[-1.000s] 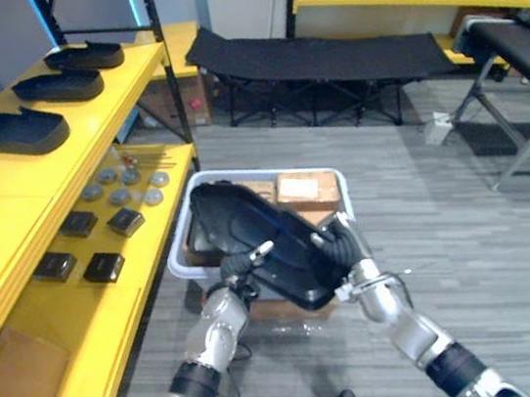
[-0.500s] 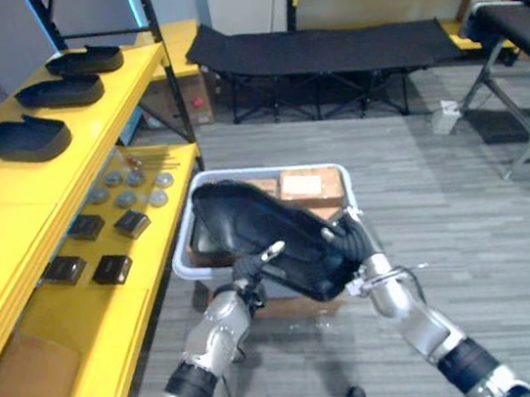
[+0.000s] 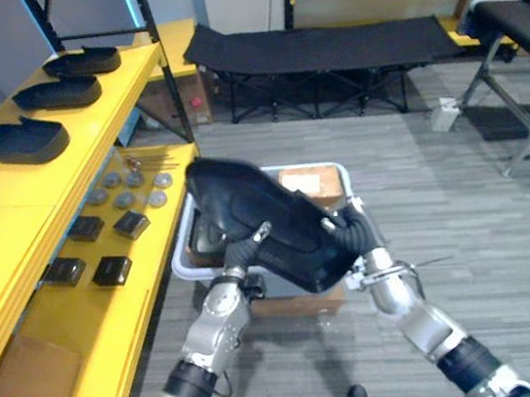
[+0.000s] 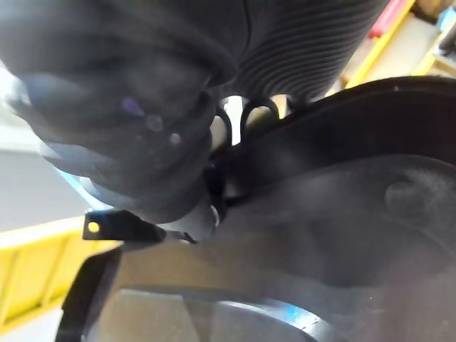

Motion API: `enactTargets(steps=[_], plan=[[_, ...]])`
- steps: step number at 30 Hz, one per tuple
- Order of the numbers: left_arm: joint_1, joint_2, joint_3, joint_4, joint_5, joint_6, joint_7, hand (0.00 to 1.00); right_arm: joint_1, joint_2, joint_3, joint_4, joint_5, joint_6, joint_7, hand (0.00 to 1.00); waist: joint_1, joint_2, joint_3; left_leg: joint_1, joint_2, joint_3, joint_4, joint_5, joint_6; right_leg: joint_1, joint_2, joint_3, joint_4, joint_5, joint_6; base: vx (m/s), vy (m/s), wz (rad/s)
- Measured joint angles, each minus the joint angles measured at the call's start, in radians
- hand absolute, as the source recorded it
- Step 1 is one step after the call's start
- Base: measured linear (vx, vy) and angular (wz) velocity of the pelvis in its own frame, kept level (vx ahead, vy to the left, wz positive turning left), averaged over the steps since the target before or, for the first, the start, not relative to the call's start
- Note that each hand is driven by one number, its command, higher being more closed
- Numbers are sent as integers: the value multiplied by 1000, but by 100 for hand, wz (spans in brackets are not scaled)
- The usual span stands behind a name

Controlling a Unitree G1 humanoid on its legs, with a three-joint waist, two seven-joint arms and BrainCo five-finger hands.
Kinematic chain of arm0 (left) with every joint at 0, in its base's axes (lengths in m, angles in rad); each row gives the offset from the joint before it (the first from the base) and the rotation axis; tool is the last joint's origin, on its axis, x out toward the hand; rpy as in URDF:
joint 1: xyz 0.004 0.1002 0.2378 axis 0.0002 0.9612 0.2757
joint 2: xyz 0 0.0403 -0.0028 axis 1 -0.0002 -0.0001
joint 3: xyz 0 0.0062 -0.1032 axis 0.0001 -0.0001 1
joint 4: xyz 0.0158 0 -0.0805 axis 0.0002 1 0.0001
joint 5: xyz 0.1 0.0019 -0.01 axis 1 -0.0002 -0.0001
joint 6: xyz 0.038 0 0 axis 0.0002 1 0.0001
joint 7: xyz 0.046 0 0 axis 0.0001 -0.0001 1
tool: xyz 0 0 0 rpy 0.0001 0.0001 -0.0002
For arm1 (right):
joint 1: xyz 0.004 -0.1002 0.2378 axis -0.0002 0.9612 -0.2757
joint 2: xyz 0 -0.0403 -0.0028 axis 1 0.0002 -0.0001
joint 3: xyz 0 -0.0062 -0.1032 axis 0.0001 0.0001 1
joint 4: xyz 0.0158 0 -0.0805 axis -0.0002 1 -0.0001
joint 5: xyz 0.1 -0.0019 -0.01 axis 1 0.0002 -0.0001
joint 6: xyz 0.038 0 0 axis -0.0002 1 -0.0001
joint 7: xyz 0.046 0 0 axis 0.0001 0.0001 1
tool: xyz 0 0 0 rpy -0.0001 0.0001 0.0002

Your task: Walk over and take plastic housings, then place them on the shelf

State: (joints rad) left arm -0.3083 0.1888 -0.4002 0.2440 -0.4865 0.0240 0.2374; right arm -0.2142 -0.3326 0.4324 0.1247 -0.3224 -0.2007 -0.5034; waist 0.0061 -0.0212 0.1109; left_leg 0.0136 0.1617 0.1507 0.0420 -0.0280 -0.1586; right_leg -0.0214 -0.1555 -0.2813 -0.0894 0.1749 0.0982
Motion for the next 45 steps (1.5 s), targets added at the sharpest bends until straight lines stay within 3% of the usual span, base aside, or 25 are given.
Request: enactTargets(steps=[2, 3, 7, 10, 17, 23, 31, 34, 37, 39, 45], plan=[[9, 0, 8, -24, 58, 0, 20, 100, 0, 7, 0, 1, 2, 0, 0, 100, 0, 0, 0, 0, 0, 0, 0, 0, 0, 0, 0, 0, 0, 0, 0, 0, 0, 0], [21, -3, 17, -43, 101, -1, 31, 100, 1, 13, 0, 1, 4, 0, 1, 0, 0, 0, 0, 0, 0, 1, -1, 0, 0, -1, 0, 0, 0, 0, 0, 0, 0, 0], [46, -7, 32, -66, 203, -1, 57, 100, -1, 32, 12, 1, 4, -11, 6, 0, 3, 0, 0, 0, 1, 1, -1, 0, 0, -1, 1, 1, 0, 0, 0, 0, 0, 0], [84, -8, 35, -64, 313, 4, 81, 100, -2, 49, 36, 1, 18, -85, 16, 0, 2, -1, 0, 1, 1, 2, -2, 0, 0, -2, 1, 1, 0, -1, 0, 0, 0, 0], [116, -4, 117, -61, 529, 34, 114, 100, -2, 63, 100, -7, 201, -149, 143, 0, 13, -8, 4, 1, 1, 1, -4, 0, 0, -2, 0, 0, 0, -4, 1, 0, 0, 0], [194, -9, 155, -62, 698, 70, 111, 100, -12, 64, 22, -145, 311, -149, 200, 0, 17, -9, 4, 2, 1, 3, -4, -5, -2, -2, 2, 0, 9, -6, 3, 0, 0, 0], [300, -4, 294, -64, 696, 108, 110, 100, 33, 37, -176, -293, 454, -148, 241, 0, 22, -8, 4, 11, 1, 21, 1, -15, 1, 1, 2, 11, 9, -5, 4, 0, 1, -4], [359, -4, 391, -101, 689, 75, 111, 100, 120, 47, -320, -312, 504, -150, 213, 0, 25, -8, 1, 20, 0, 25, 3, -23, 2, 6, 1, 18, 9, -8, 8, -1, 9, -7], [431, -6, 472, -214, 678, 3, 111, 100, 229, 90, -462, -304, 546, -169, 152, 0, 25, -4, -1, 20, -1, 27, 2, -26, 2, 5, 1, 19, 9, -11, 10, 0, 0, 0], [477, -17, 522, -328, 629, -46, 105, 100, 306, 123, -545, -280, 583, -191, 155, 0, 22, 8, -8, 21, -1, 28, 2, -28, 2, 5, 0, 20, 9, -11, 10, 0, 0, 0], [553, -102, 560, -514, 524, -89, 33, 100, 407, 210, -601, -220, 608, -217, 207, 0, 18, 43, -29, 25, -1, 29, 3, -30, 5, 9, 0, 21, 8, -12, 12, -6, 0, 0]])
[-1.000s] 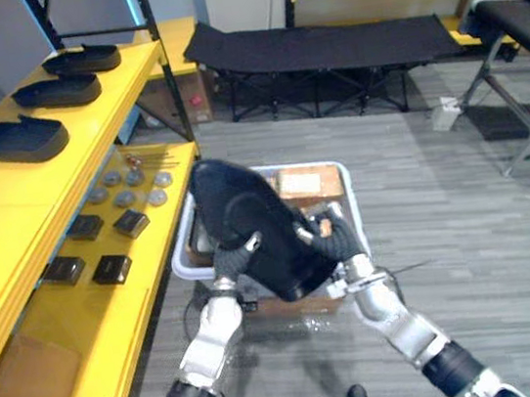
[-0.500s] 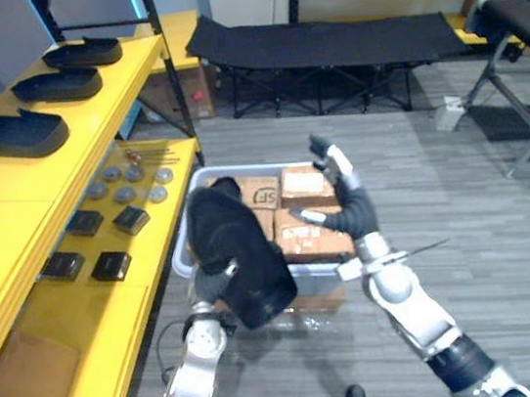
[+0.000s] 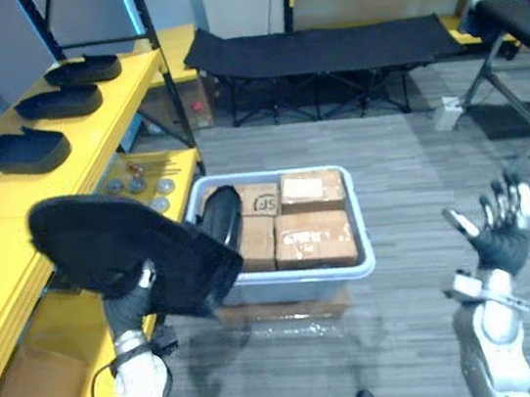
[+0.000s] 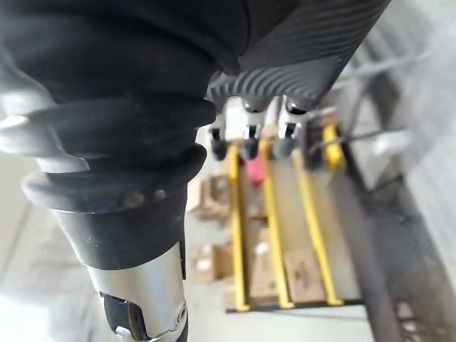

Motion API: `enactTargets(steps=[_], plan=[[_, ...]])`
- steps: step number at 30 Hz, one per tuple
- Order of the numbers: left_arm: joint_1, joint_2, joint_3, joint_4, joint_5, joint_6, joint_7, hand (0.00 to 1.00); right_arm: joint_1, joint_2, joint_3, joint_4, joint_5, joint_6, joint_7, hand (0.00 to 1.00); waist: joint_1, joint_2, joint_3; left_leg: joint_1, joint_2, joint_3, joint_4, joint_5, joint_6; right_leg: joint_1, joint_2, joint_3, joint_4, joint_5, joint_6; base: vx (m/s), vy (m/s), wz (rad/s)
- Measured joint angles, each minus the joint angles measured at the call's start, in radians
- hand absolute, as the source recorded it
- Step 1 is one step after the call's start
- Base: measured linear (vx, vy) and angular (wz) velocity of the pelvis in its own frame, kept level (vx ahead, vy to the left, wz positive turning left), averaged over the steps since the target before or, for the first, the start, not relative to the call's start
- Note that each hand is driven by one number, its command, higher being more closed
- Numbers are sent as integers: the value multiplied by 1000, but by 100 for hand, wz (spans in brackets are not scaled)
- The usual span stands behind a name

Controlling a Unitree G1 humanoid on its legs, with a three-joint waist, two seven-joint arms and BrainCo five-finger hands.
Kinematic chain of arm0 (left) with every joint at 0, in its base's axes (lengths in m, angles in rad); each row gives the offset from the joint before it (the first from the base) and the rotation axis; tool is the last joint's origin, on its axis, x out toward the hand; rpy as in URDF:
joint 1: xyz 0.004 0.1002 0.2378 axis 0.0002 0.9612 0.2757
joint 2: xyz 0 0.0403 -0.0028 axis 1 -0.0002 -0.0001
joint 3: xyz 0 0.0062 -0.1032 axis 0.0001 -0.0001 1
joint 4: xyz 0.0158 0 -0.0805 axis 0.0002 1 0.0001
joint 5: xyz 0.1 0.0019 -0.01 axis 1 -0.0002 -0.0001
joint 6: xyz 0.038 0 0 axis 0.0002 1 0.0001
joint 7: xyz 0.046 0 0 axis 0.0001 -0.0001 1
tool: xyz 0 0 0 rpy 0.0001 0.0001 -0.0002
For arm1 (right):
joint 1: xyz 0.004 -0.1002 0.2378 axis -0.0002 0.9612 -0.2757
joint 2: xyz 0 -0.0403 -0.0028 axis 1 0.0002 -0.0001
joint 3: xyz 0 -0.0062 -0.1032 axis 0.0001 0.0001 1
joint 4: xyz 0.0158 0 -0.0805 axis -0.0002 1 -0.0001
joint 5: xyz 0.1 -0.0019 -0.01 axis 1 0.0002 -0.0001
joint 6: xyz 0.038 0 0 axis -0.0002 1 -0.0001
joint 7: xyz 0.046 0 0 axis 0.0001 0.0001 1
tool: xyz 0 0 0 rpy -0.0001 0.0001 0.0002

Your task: Walk over and take plastic housings, then place them on the shelf

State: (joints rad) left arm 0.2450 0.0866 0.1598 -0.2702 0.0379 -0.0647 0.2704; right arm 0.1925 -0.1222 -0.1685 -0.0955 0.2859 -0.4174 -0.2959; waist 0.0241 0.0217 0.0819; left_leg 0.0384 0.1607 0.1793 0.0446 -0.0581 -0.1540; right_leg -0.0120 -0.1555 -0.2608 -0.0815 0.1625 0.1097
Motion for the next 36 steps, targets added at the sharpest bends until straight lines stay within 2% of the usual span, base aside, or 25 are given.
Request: enactTargets(steps=[4, 9, 13, 15, 16, 17, 18, 20, 24, 27, 29, 30, 31, 33, 36], plan=[[36, -2, 29, -5, -33, 0, -31, 100, -13, 6, 18, 1, 0, -3, 75, 0, 3, 5, -2, 12, 3, -4, -2, -4, -2, 14, 2, -13, -9, -26, -2, -39, -7, 4], [52, -1, 135, -38, -36, 6, -36, 100, -65, 7, 101, 30, 25, -6, 136, 0, 32, 4, -3, -26, 5, -55, -1, -6, 1, 16, -2, -84, -8, -32, -5, -12, -8, 27], [81, -1, 218, -54, -39, 16, -36, 100, -127, 7, 202, 127, 46, -9, 164, 0, 84, 12, -7, -59, 4, -148, 14, 8, -6, 53, -1, -180, 1, -35, -3, 90, -1, 63], [115, -2, 305, -53, -42, 17, -36, 100, -185, 7, 253, 185, 42, -9, 164, 0, 134, 15, -8, -68, -2, -192, 22, 7, -8, 77, -3, -230, 1, -36, -2, 79, 16, 58], [128, -3, 328, -52, -43, 16, -35, 100, -197, 8, 265, 191, 39, -8, 164, 0, 142, 17, -9, -73, -5, -203, 24, 7, -8, 83, -5, -247, 1, -37, -2, 59, 28, 55], [152, -10, 373, -52, -56, 14, -36, 100, -213, 7, 283, 196, 31, -7, 164, 0, 166, 17, -9, -76, -14, -228, 25, 7, -8, 96, -12, -272, 1, -40, 2, 47, 41, 60], [172, -22, 415, -48, -77, 7, -36, 100, -225, 9, 290, 196, 14, 1, 164, 0, 187, 18, -10, -75, -27, -252, 29, 4, -2, 112, -21, -299, 1, -43, 6, 38, 49, 61], [202, -27, 468, -23, -81, -23, -40, 100, -244, 9, 299, 201, 11, 11, 161, 0, 205, 15, -12, -75, -51, -280, 35, -4, 10, 139, -40, -331, 1, -57, 25, 17, 61, 52], [265, -43, 530, 5, -120, -72, -60, 100, -274, 8, 325, 202, -25, 51, 162, 0, 237, 14, -13, -93, -80, -308, 54, -16, 25, 153, -62, -371, 1, -71, 35, -5, 55, 28], [267, -59, 533, 19, -136, -87, -82, 100, -279, 7, 327, 203, -25, 83, 164, 0, 240, 17, -15, -120, -93, -328, 76, -24, 31, 158, -70, -406, 2, -78, 34, -7, 33, 32], [250, -58, 527, 17, -149, -89, -105, 100, -273, 7, 322, 203, -24, 95, 165, 0, 226, 16, -15, -172, -106, -337, 119, -30, 41, 182, -72, -470, 3, -78, 36, 8, 21, 92], [223, -53, 510, 13, -149, -90, -132, 100, -264, -2, 302, 203, -25, 99, 164, 0, 204, 17, -14, -221, -111, -312, 166, -32, 61, 211, -74, -542, 7, -83, 42, 16, 51, 164], [194, -52, 480, 13, -148, -96, -161, 100, -244, -10, 273, 204, -27, 100, 161, 0, 201, 17, -11, -254, -108, -247, 198, -15, 64, 241, -80, -610, 19, -84, 54, 32, 75, 175], [191, -55, 449, 12, -148, -99, -200, 100, -231, -16, 256, 216, -54, 101, 153, 0, 212, 8, -6, -254, -122, -223, 205, 0, 78, 264, -104, -663, 52, -100, 61, 63, 144, 110], [230, -56, 447, 5, -148, -87, -232, 100, -238, 2, 270, 220, -105, 100, 182, 0, 238, 10, 8, -253, -140, -234, 206, 4, 83, 276, -124, -670, 88, -119, 38, 15, 132, 40]])
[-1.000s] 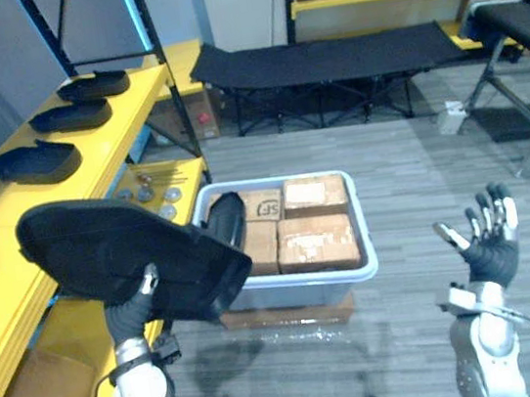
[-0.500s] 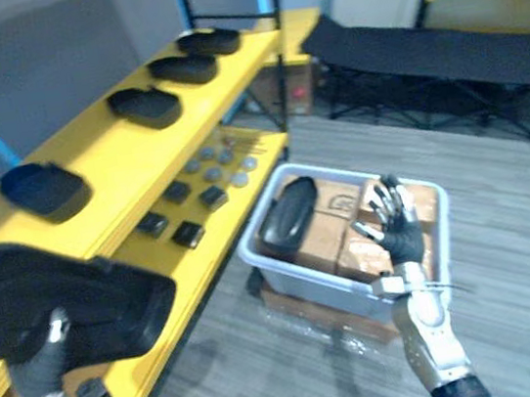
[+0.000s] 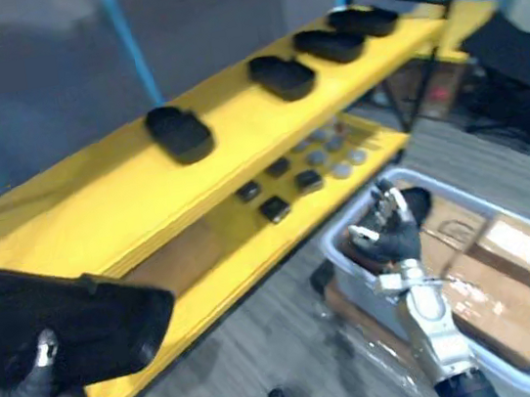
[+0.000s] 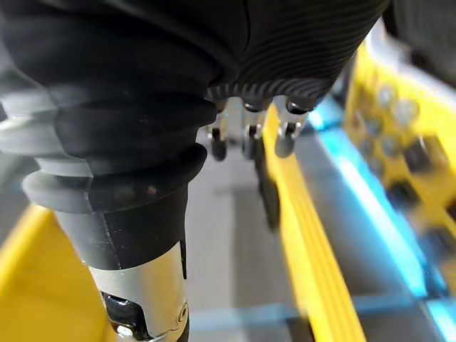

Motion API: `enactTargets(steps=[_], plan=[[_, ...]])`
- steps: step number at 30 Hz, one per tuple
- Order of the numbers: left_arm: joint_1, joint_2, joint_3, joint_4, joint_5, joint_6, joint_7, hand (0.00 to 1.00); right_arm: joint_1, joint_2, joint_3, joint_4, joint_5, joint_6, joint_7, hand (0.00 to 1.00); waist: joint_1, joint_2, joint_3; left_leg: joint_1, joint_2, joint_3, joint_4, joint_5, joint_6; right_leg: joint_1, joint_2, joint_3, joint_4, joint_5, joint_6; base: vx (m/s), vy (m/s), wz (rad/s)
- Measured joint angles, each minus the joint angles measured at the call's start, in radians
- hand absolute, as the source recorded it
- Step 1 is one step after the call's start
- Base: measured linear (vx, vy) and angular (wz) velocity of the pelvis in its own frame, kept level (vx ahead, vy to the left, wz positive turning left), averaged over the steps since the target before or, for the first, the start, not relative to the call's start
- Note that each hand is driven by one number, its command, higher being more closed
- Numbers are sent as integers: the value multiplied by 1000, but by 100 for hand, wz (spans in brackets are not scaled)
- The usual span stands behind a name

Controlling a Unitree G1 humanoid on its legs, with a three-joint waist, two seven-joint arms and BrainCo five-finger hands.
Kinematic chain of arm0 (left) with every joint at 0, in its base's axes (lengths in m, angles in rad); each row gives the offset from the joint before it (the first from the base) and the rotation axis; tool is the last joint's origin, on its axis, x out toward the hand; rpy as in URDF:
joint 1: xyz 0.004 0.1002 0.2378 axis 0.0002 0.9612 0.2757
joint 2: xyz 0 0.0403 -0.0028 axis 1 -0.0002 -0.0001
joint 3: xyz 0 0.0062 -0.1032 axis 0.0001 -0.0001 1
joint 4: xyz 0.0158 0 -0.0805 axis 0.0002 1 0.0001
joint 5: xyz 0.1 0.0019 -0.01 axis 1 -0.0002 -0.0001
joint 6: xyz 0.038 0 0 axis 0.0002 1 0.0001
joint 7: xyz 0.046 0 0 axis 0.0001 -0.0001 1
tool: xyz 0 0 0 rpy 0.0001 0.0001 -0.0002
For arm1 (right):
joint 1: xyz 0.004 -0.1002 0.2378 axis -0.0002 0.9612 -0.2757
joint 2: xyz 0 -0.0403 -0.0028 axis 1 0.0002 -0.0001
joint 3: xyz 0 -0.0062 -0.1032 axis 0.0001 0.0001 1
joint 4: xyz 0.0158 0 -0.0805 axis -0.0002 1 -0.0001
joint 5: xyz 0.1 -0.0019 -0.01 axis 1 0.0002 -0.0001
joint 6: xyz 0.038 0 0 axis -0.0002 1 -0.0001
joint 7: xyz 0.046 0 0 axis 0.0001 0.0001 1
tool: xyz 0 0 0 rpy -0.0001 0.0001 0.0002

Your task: Walk over and take plastic housings, then place them on the shelf

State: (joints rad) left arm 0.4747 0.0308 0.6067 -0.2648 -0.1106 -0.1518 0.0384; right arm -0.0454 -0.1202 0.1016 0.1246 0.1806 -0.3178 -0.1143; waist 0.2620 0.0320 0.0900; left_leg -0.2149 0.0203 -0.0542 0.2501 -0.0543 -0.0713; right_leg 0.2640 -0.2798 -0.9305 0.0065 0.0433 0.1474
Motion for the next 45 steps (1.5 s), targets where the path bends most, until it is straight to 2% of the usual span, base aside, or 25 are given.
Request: enactTargets(steps=[3, 6, 8, 10, 11, 13, 14, 15, 17, 18, 19, 22, 26, 31, 32, 33, 34, 35, 36, 38, 39, 40, 42, 43, 45], plan=[[33, 0, 1, -25, 0, 0, -1, 100, -6, -1, -2, 0, -1, -4, 31, 0, 0, 1, 14, 2, 1, 14, -4, -2, 5, -4, -4, 11, 20, -17, -19, -56, 60, 4], [28, 1, 2, -35, 0, -3, -3, 100, -8, -5, -1, -1, 1, -9, 51, 0, -4, -7, 26, -6, 5, 33, -14, -6, 12, -17, -9, 35, 26, -46, -8, -75, -4, -9], [8, 2, 2, -44, -1, -3, -14, 100, -8, -9, -7, -2, -4, -9, 49, 0, -24, -7, 34, -14, 4, 26, -16, -2, 15, -20, -11, 33, 46, -66, -16, -61, -12, 27], [-24, 19, -7, -52, 0, -4, -36, 100, 5, -12, -27, -12, -19, -9, 38, 0, -46, -8, 48, -15, -16, -25, -17, 8, 14, -20, -9, 111, 93, -121, -82, -40, 14, 82], [-55, 60, -32, -51, 0, -5, -55, 100, 29, -17, -52, -32, -20, -10, 19, 0, -66, -14, 53, -13, -41, -82, -30, 23, 16, -21, -12, 212, 140, -138, -108, -13, 59, 145], [-95, 125, -69, -51, -1, -23, -80, 100, 57, -24, -92, -47, -20, -16, -3, 0, -83, -20, 59, -11, -49, -150, -72, 55, 17, -76, -19, 366, 280, -138, -108, 2, 28, 131], [-111, 174, -80, -47, -2, -27, -89, 100, 69, -22, -108, -60, -20, -27, -17, 0, -86, -11, 69, -10, -47, -195, -102, 79, 15, -128, -13, 453, 381, -179, -115, 2, -84, 113], [-150, 219, -94, -25, -2, -27, -88, 100, 84, -22, -119, -88, -20, -39, -19, 0, -103, -24, 86, -12, -54, -244, -128, 111, 6, -163, 17, 531, 422, -279, -103, -2, -142, 115], [-200, 237, -122, 18, -2, -26, -78, 100, 85, -24, -119, -110, -19, -70, -17, 0, -112, -54, 116, -17, -90, -267, -128, 139, -14, -195, 31, 551, 428, -354, -141, -40, -204, 77], [-205, 227, -135, 24, -3, -26, -74, 100, 86, -24, -119, -112, -19, -79, -16, 0, -112, -54, 125, -21, -101, -265, -116, 140, -15, -188, 24, 551, 426, -362, -124, -67, -171, 30], [-186, 213, -172, 17, -9, -26, -69, 100, 86, -24, -119, -118, -20, -85, -16, 0, -112, -34, 145, -35, -100, -236, -98, 141, -18, -186, 30, 555, 417, -375, -84, -53, -66, 0], [-104, 176, -199, -44, -9, -27, -68, 100, 131, -24, -115, -148, -16, -85, -7, 0, -113, -7, 170, -30, -82, -203, -91, 136, -15, -171, 36, 554, 403, -403, -35, -95, -76, -13], [-57, 173, -198, -66, -8, -48, -43, 100, 152, -25, -110, -205, 2, -115, 2, 0, -112, 3, 184, -32, -60, -158, -56, 113, -4, -170, 37, 557, 414, -433, -40, -100, -31, -11], [-91, 198, -167, -84, -9, -65, -19, 100, 109, -27, -144, -191, 0, -163, -33, 0, -105, -21, 194, -89, -77, -157, 33, 63, 0, -153, 39, 537, 375, -440, -40, 32, 46, 13], [-103, 208, -143, -99, -9, -65, -30, 100, 99, -26, -163, -180, 3, -165, -43, 0, -101, -48, 191, -95, -94, -148, 47, 42, 17, -126, 35, 526, 329, -437, -44, 175, 74, 27], [-111, 213, -120, -113, -9, -69, -44, 100, 101, -29, -190, -175, 3, -165, -51, 0, -98, -73, 178, -95, -104, -131, 49, 16, 15, -113, 38, 529, 336, -401, -45, 270, 76, 28], [-124, 213, -113, -112, -9, -71, -49, 100, 95, -34, -206, -174, 3, -166, -55, 0, -93, -74, 176, -98, -105, -134, 63, 9, 19, -134, 24, 543, 393, -383, -50, 299, 112, 23], [-145, 219, -103, -113, -9, -71, -56, 100, 78, -39, -236, -174, 13, -166, -57, 0, -93, -75, 175, -97, -106, -131, 89, 4, 20, -201, 7, 609, 536, -336, -55, 300, 149, 30], [-165, 239, -101, -112, -7, -71, -61, 100, 61, -37, -262, -174, 25, -165, -55, 0, -102, -78, 173, -81, -109, -127, 91, -7, 35, -254, -1, 668, 661, -268, -48, 244, 157, 28], [-184, 249, -97, -112, -1, -66, -62, 100, 39, -34, -283, -173, 42, -163, -37, 0, -110, -84, 171, -31, -113, -129, 63, -20, 55, -315, -7, 746, 781, -144, -37, 256, 97, 5], [-193, 253, -98, -112, -1, -62, -61, 100, 32, -29, -297, -170, 42, -163, -13, 0, -114, -81, 172, 39, -113, -131, 31, -39, 80, -369, -22, 779, 916, -110, -62, 294, 75, -19], [-201, 257, -100, -112, -1, -59, -62, 100, 29, -29, -299, -168, 42, -162, -3, 0, -117, -76, 173, 61, -110, -135, 27, -50, 88, -393, -21, 782, 959, -142, -84, 330, 63, -15], [-225, 276, -102, -109, -1, -56, -61, 100, 36, -29, -305, -165, 43, -157, 28, 0, -151, -57, 167, 104, -90, -165, 21, -70, 88, -456, 7, 752, 1001, -202, -130, 208, -2, 27], [-250, 287, -109, -101, 1, -49, -61, 100, 49, -29, -314, -166, 59, -156, 45, 0, -173, -42, 165, 125, -70, -187, 20, -87, 83, -489, 30, 741, 953, -232, -142, 217, -54, 45], [-308, 297, -141, -78, -2, -17, -59, 100, 74, -29, -325, -188, 150, -154, 80, 0, -187, -24, 150, 146, -42, -216, 24, -107, 55, -511, 64, 768, 708, -246, -134, 265, -135, 49]])
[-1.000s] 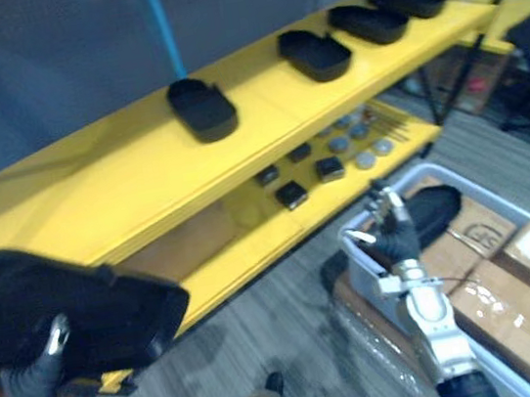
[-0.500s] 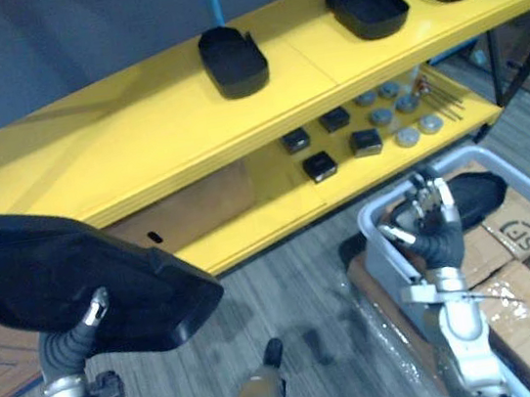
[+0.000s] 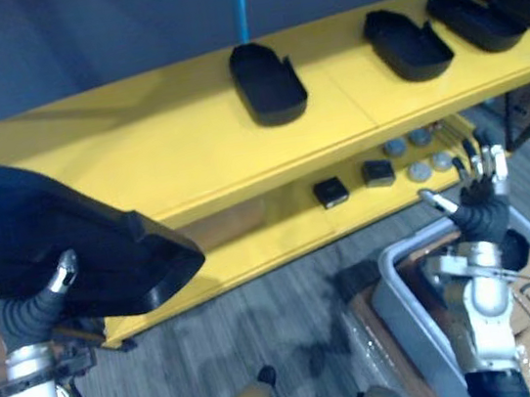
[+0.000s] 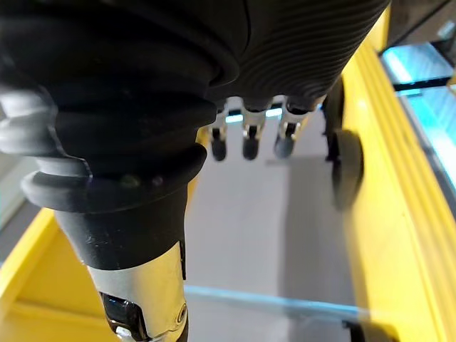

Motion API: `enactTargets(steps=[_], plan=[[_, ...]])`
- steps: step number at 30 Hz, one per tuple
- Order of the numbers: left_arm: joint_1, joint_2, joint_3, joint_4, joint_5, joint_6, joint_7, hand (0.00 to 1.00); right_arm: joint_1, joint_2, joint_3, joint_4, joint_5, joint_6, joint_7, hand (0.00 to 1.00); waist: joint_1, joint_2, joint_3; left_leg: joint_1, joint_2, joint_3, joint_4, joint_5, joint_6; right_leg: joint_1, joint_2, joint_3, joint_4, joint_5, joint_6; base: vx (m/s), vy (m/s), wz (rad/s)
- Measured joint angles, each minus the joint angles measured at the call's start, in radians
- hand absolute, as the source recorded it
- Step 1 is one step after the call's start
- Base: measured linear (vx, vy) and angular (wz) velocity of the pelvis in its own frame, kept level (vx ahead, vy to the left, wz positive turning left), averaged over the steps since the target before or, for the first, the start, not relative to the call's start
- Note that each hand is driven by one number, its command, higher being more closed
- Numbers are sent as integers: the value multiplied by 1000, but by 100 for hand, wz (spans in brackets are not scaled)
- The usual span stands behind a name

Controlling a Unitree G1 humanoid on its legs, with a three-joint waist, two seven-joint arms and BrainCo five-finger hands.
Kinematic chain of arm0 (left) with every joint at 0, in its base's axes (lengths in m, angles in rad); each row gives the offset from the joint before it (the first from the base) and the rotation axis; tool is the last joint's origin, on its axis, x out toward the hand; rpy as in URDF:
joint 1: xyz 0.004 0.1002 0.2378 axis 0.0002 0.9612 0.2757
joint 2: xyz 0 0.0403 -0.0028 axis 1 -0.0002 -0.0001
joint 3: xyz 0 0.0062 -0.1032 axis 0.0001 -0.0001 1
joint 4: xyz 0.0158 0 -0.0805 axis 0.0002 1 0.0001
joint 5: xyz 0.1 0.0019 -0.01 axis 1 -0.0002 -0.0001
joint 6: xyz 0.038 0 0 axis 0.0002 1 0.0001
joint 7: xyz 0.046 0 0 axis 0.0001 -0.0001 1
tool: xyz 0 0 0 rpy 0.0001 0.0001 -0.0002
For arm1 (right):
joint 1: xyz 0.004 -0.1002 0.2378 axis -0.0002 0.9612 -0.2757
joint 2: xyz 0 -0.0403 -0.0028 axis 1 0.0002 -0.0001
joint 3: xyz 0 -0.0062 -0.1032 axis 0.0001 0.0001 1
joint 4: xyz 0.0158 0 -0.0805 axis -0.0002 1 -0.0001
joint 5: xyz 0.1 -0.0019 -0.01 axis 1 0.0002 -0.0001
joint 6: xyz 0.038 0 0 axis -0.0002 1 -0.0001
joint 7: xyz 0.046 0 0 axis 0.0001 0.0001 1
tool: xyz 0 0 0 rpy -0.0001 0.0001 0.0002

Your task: Walk over and take plastic housings, then place them on the shelf

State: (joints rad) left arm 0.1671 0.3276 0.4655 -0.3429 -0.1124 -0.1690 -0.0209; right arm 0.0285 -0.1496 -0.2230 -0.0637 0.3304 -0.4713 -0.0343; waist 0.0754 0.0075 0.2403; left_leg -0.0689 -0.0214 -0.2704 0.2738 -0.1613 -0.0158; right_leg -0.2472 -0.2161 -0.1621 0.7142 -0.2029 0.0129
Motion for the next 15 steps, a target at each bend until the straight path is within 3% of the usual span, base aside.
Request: enactTargets(steps=[1, 3, 4, 6, 9, 10, 13, 15], plan=[[-19, 3, -26, 17, 1, 19, 6, 100, 16, 0, 0, -22, 44, 1, 26, 0, -9, -10, -14, -3, -1, -11, 6, -10, -16, 7, 17, 52, -158, 15, 23, 204, -187, 58], [-25, -1, -62, 29, 2, 46, 17, 100, 28, 11, 2, -54, 59, 10, 40, 0, -18, -30, -26, 0, -4, -20, 13, -30, -40, 31, 2, 51, -259, 54, 55, 200, -306, 62], [-7, -23, -93, 28, 6, 61, 18, 100, 34, 25, 16, -79, 70, 25, 41, 0, -16, -64, -53, 0, -5, 1, 17, -48, -68, 80, -20, 28, -344, 82, 123, 221, -373, 54], [44, -116, -145, 25, 31, 90, 14, 100, 27, 21, 25, -76, 70, 48, 37, 0, -6, 2, -69, 0, 66, 52, 23, -49, -79, 114, 38, -24, -385, 91, 93, 206, -307, 31], [100, -141, -167, 20, 105, 115, 5, 100, 28, 17, 70, -74, 68, 61, 35, 0, 18, 58, -100, 58, 119, 132, -84, 1, -116, 134, 76, -31, -405, 84, 73, 179, -233, 0], [99, -139, -161, 16, 121, 116, 4, 100, 28, 15, 80, -74, 67, 65, 34, 0, 19, 62, -103, 73, 121, 148, -101, 11, -116, 142, 77, -31, -408, 82, 71, 116, -130, -6], [67, -38, -140, 1, 131, 122, -14, 100, 41, 0, 114, -83, 66, 89, 35, 0, 18, 78, -114, 101, 127, 209, -118, 21, -112, 168, 77, -30, -428, 81, 68, 50, -35, -6], [21, 125, -62, 21, 130, 132, -52, 100, 62, -1, 141, -100, 55, 98, 36, 0, -2, 71, -120, 107, 129, 244, -130, 14, -101, 166, 76, -29, -442, 80, 69, -34, 38, -9]])
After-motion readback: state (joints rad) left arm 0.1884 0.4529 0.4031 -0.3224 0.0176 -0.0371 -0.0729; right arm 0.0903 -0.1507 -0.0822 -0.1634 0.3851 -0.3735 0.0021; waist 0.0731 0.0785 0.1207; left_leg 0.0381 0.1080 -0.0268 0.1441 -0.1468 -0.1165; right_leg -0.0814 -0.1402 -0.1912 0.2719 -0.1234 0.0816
